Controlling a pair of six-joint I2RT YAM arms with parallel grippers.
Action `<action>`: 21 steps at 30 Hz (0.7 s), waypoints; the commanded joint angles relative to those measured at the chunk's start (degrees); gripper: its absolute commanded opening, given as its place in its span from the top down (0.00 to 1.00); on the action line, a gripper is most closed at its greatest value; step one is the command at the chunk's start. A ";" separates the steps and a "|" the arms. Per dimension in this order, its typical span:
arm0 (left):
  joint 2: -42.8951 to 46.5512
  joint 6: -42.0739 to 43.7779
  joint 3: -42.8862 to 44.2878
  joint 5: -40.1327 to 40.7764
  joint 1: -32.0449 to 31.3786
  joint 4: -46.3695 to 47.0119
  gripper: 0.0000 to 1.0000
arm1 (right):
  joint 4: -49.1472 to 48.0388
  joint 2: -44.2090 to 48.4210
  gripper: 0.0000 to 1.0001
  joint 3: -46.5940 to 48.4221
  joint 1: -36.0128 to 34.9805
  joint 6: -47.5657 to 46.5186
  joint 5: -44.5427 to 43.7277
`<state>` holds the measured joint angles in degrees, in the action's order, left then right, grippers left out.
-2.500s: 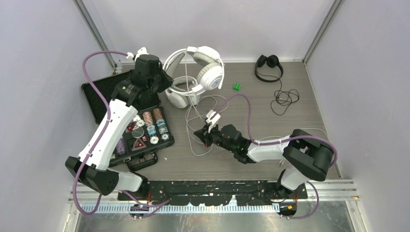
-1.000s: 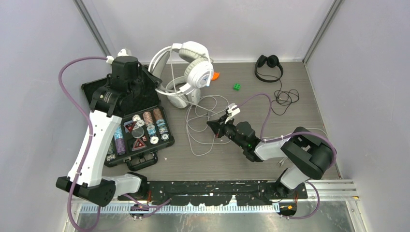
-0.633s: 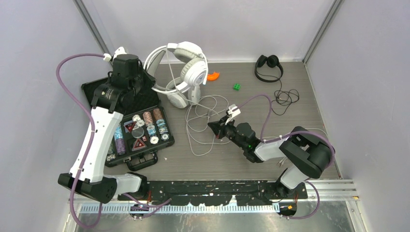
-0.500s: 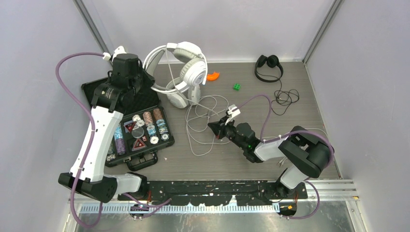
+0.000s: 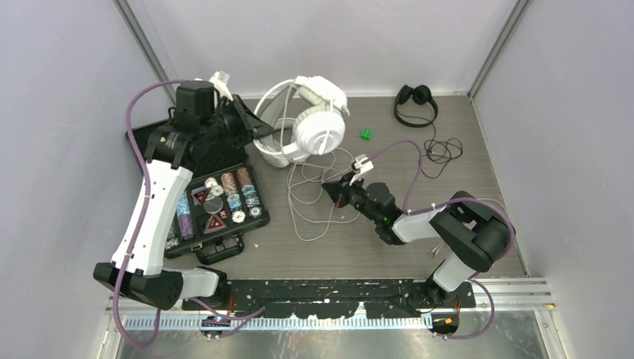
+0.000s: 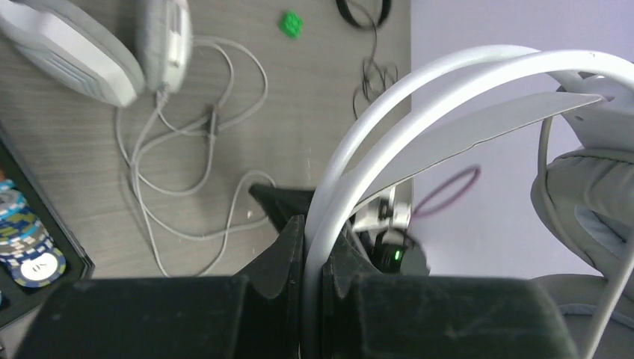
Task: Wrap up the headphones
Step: Wrap the headphones cable around the headphones.
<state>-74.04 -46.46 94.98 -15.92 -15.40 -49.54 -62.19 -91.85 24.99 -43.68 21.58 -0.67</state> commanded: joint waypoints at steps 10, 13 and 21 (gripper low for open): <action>0.63 23.34 -4.40 -23.35 0.10 -0.89 1.00 | 9.51 7.00 1.00 5.72 7.64 5.21 6.50; 0.78 31.86 -3.93 -19.31 0.09 -2.05 1.00 | 15.69 11.07 1.00 6.99 8.87 5.69 9.46; 1.45 55.84 -5.92 -13.40 -7.82 -1.05 1.00 | 35.67 24.52 1.00 10.43 9.75 4.63 15.31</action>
<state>-75.09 -8.34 88.58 -30.37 -16.99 -51.75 -37.45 -72.95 31.46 -34.28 26.57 10.90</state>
